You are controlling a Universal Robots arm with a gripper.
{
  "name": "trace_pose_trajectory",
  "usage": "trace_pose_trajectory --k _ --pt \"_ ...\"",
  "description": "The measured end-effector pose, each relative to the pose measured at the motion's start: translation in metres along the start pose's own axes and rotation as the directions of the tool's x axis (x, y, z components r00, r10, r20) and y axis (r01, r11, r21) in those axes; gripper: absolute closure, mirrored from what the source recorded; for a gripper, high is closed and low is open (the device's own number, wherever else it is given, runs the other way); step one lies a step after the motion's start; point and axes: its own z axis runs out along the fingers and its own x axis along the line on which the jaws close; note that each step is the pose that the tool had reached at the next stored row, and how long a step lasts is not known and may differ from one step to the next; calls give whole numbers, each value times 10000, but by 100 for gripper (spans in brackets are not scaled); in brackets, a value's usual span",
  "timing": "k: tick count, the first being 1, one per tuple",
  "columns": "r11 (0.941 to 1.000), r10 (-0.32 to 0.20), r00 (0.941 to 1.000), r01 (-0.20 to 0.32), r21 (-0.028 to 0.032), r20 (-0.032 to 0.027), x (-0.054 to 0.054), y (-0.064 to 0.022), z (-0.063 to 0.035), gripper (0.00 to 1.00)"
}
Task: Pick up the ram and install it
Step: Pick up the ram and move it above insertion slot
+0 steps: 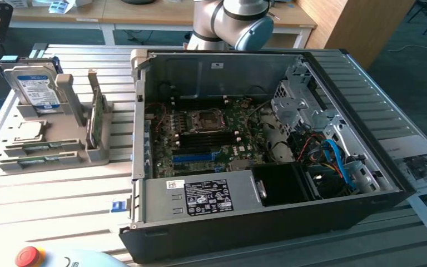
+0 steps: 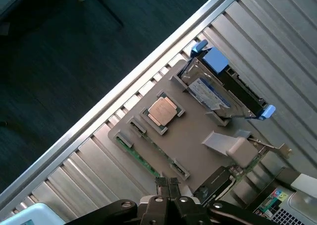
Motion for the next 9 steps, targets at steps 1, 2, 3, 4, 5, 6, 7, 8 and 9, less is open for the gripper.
trace_pose_trajectory --k 1,2,3,4,5,6,7,8,9 --pt "9999 -147 9999 147 -4 -6 0 0 0 90" --pt "9996 -296 9996 296 -7 -12 1 -1 1 90" --pt "9990 -446 9990 446 -10 -18 1 -1 1 90" --pt "9982 -594 9982 594 -15 -26 2 -1 1 90" --pt "9971 -756 9971 756 -19 -34 2 -2 0 90" --pt "9959 -904 9959 904 -23 -40 2 -2 0 90" --pt "9944 -1054 9944 1054 -27 -46 3 -2 0 90" --pt "9927 -1203 9927 1202 -31 -52 3 -3 1 90" --pt "9908 -1354 9908 1354 -36 -58 3 -3 1 90"
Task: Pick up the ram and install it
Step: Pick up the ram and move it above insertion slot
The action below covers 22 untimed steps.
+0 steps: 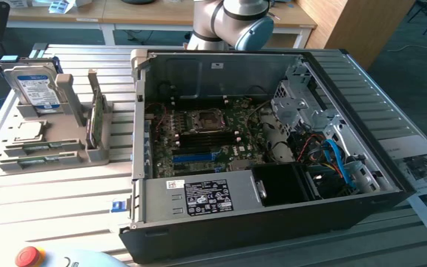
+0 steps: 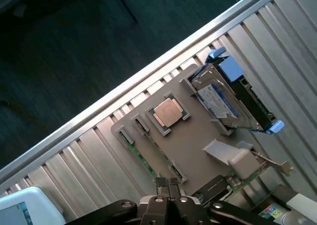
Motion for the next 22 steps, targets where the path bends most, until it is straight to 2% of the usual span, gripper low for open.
trace_pose_trajectory --k 3,6,11,16,19,22 --pt "9989 -470 9989 470 -11 -22 0 0 0 90" --pt "9953 -969 9953 969 -25 -43 1 0 1 90" --pt "9823 -1871 9823 1870 -52 -81 1 -1 2 90" --pt "9616 -2744 9615 2743 -82 -115 1 -1 2 90" --pt "9451 -3267 9450 3266 -103 -136 1 -1 3 90" --pt "9262 -3770 9261 3768 -123 -153 1 -1 3 90"
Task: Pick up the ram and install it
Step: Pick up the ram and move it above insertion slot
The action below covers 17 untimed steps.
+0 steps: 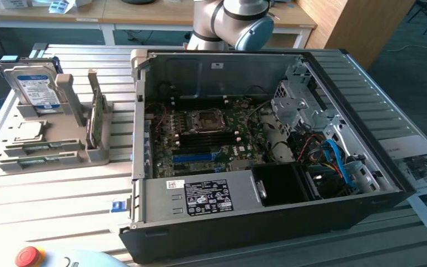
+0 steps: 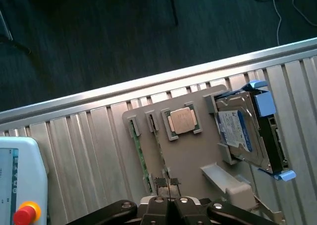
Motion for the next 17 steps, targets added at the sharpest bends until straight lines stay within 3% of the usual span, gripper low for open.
trace_pose_trajectory --k 4,9,17 --pt "9973 -729 9973 729 -18 -32 0 0 1 90" --pt "9873 -1591 9872 1590 -43 -69 0 0 2 90" --pt "9816 -1907 9816 1906 -52 -81 1 0 3 90"
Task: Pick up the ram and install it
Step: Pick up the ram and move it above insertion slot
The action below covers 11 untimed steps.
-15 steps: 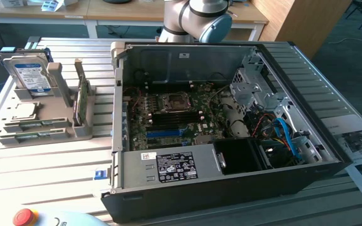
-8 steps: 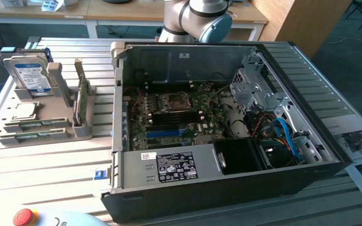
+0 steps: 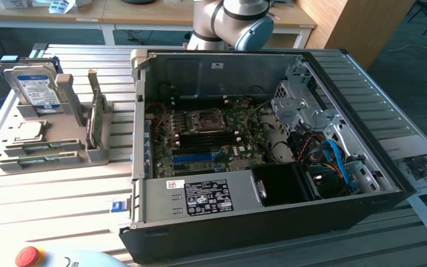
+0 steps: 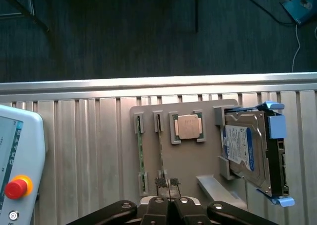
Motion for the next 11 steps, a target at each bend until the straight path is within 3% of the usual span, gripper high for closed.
trace_pose_trajectory --k 11 --pt "9997 -245 9997 245 -7 -12 0 0 -1 90"
